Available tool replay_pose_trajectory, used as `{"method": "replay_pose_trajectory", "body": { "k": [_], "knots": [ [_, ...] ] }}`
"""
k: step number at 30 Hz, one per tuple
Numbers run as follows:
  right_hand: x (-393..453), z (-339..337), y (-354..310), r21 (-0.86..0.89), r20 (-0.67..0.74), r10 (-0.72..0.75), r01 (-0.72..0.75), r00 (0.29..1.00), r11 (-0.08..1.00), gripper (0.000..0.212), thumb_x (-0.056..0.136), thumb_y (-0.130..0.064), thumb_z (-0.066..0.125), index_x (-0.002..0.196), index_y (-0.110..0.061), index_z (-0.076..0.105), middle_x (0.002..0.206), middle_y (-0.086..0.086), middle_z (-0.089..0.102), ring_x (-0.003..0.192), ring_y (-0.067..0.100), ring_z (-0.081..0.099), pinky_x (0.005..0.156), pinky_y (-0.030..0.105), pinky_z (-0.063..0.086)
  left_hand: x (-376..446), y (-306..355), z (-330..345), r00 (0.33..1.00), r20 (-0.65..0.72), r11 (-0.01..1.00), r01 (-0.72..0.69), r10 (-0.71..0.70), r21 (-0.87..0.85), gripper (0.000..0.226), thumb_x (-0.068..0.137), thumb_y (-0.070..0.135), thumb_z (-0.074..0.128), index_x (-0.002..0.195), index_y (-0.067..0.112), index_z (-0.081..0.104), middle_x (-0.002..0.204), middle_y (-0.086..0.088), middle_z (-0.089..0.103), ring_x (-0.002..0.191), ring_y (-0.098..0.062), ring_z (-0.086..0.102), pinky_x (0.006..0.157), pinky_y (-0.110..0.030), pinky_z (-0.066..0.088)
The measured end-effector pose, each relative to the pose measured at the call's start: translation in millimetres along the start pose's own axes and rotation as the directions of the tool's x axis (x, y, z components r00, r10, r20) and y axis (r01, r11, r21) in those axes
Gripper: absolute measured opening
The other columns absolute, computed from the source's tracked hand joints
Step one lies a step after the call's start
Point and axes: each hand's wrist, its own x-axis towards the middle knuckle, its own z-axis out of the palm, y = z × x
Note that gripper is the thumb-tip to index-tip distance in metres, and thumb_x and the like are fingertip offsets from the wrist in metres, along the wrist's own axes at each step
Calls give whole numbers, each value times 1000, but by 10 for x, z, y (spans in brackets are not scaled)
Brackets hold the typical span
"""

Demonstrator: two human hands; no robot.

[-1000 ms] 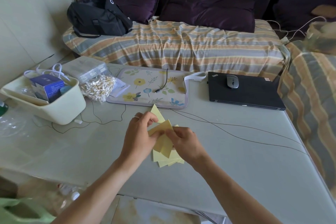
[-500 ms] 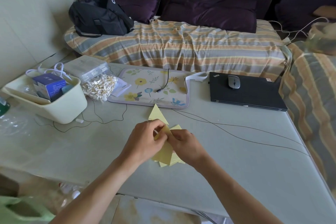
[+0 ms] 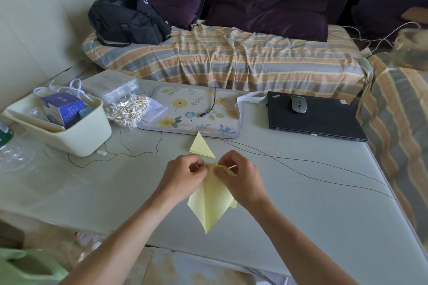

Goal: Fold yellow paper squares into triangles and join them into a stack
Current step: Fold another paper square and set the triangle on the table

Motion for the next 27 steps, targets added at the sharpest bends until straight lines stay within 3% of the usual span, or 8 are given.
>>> {"method": "replay_pose_trajectory", "body": {
  "k": [5, 8, 11, 13, 16, 19, 27],
  "knots": [
    [-25, 106, 69, -78, 25, -224, 226, 974, 971, 15, 82, -6, 70, 89, -18, 64, 88, -8, 67, 78, 6, 62, 70, 7, 45, -16, 36, -11, 990, 14, 983, 140, -140, -118, 18, 90, 24, 60, 80, 22, 74, 68, 10, 66, 63, -10, 56, 54, -20, 40],
    [-37, 135, 87, -85, 74, -288, 294, 955, 952, 12, 85, -20, 69, 96, -20, 65, 93, -9, 66, 84, 8, 63, 77, 10, 48, -25, 57, -30, 979, 42, 949, 204, -199, -241, 22, 89, 18, 55, 77, 17, 74, 68, 5, 68, 59, -12, 61, 54, -22, 49],
    [-64, 158, 66, -87, 101, -248, 257, 964, 963, 20, 90, -43, 58, 97, -25, 65, 94, -13, 68, 88, 8, 63, 79, 23, 52, -41, 74, -46, 975, 58, 923, 221, -214, -314, 25, 91, 14, 51, 79, 11, 73, 74, -4, 71, 58, -13, 68, 52, -24, 55],
    [-58, 160, 54, -79, 77, -211, 217, 974, 973, 14, 95, -36, 58, 93, -24, 66, 86, -11, 69, 82, 9, 64, 75, 28, 54, -51, 90, -50, 974, 74, 913, 226, -214, -339, 27, 93, 14, 48, 81, 6, 70, 76, -8, 72, 60, -17, 71, 53, -27, 57],
    [-27, 131, 61, -109, 38, -182, 185, 983, 977, 9, 93, -16, 62, 89, -19, 70, 80, -9, 70, 77, 8, 64, 72, 19, 51, -51, 115, -52, 960, 168, 867, 273, -222, -416, 35, 99, 18, 41, 85, 0, 68, 82, -15, 75, 73, -32, 75, 63, -39, 64],
    [-11, 100, 63, -103, 22, -154, 156, 988, 982, 12, 87, -9, 66, 87, -17, 74, 81, -10, 72, 78, 7, 64, 68, 9, 45, -30, 96, -49, 955, 210, 858, 282, -209, -429, 34, 98, 12, 39, 92, -2, 69, 86, -19, 75, 76, -34, 75, 71, -47, 65],
    [3, 63, 43, 5, 4, -89, 89, 996, 996, 9, 82, -6, 72, 86, -14, 70, 76, -8, 71, 73, 4, 65, 66, 9, 49, -6, 35, -56, 970, 203, 898, 206, -134, -389, 26, 92, 0, 51, 93, 11, 74, 90, -12, 76, 81, -28, 77, 69, -41, 65]
  ]
}}
